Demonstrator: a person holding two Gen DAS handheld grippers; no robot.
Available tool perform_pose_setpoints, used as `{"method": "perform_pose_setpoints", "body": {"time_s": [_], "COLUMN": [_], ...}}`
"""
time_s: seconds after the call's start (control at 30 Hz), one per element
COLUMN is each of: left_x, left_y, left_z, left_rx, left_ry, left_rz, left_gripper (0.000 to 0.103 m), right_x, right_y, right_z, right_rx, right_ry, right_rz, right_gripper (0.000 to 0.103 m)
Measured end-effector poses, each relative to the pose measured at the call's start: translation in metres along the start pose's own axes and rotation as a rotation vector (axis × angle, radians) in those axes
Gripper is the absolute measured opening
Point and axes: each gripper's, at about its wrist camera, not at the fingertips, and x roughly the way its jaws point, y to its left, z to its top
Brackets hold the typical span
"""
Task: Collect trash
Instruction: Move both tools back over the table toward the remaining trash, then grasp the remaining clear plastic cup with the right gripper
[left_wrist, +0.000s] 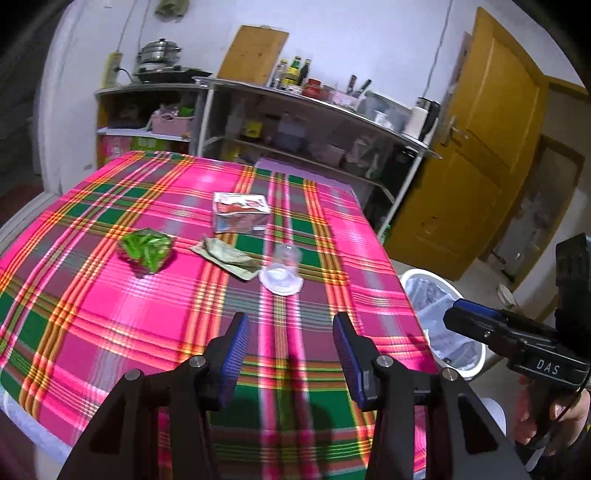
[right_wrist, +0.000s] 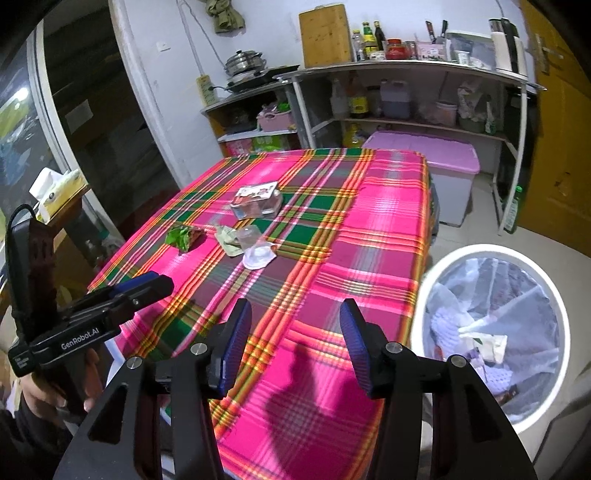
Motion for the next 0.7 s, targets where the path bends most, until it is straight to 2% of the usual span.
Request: {"method": "perform_pose_setpoints", "body": {"time_s": [0.43,0.7], "left_x": [0.004,0.007], "left_y": [0.033,0.060], "left_z": [0.005,0.008], "left_rx": [-0.052,-0.099], "left_ry": [-0.015,-0.018], "left_rz": [0.027,0.044], "left_gripper": [0.047,0.047], "right_x": [0.059,0.105], "right_y": [0.029,0.044], "right_z": [0.028,0.045], "right_rx": [-0.060,-0.086], "right_ry": [0.068,0.105], "right_rz": [0.029,0.011], "right_gripper": [0.051,0.051]}}
